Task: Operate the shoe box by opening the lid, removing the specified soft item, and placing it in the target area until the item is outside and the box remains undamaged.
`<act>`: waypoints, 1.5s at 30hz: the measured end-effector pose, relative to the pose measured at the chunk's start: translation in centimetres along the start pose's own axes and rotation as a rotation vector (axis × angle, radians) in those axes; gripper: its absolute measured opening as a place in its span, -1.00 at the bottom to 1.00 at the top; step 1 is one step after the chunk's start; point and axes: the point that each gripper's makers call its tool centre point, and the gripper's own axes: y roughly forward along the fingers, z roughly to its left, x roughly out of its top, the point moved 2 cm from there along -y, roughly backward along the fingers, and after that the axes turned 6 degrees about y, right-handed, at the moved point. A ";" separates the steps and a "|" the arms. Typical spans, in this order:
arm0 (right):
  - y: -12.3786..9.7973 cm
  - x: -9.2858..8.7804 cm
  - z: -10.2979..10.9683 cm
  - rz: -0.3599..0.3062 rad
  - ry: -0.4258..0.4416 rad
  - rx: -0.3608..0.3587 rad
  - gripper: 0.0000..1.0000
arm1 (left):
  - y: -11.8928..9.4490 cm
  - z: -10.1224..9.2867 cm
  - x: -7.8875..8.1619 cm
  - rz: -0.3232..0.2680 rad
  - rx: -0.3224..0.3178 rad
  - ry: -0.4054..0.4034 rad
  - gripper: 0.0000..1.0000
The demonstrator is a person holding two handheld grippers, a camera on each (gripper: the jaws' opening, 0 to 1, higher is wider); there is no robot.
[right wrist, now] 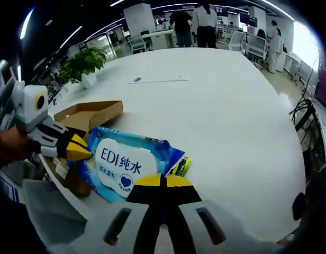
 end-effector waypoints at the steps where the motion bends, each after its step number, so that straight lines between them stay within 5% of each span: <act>1: 0.2 -0.1 -0.1 0.004 0.001 0.000 -1.00 | 0.3 0.1 -0.1 0.005 -0.002 -0.005 -1.00; 45: 5.3 -2.8 -2.9 0.083 0.056 -0.006 -1.00 | 4.9 2.2 -2.7 0.131 0.020 -0.009 -1.00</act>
